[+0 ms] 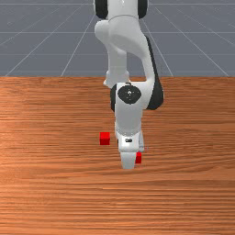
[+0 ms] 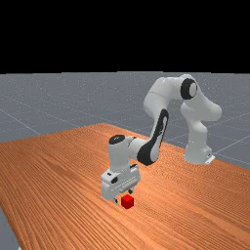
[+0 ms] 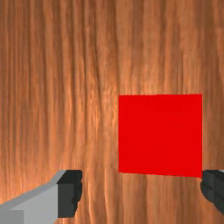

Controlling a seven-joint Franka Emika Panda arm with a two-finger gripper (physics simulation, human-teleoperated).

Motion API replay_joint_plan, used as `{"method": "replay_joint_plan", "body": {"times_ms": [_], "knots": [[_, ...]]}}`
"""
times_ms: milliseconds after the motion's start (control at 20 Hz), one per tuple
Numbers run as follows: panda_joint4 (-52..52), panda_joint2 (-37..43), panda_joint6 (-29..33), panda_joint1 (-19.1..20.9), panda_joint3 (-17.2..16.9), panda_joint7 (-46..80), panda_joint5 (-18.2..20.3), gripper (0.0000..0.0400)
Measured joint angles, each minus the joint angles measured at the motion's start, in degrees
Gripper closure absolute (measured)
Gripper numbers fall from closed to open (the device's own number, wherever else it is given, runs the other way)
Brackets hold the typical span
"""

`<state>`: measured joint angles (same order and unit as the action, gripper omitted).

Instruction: Stack all the cube

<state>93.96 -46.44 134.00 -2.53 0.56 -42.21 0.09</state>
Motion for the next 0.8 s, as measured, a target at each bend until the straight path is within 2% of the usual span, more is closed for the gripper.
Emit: {"method": "replay_joint_plan", "body": {"times_ms": [200,650,800], "knots": [[0.75,-1.13,3.08,-0.37,-0.37,1.86,0.39,0.0001],[0.07,-1.43,2.65,-2.52,-0.19,3.44,-0.23,0.0000],[0.22,-1.40,2.81,-1.95,0.13,2.18,-0.17,0.0000]]}}
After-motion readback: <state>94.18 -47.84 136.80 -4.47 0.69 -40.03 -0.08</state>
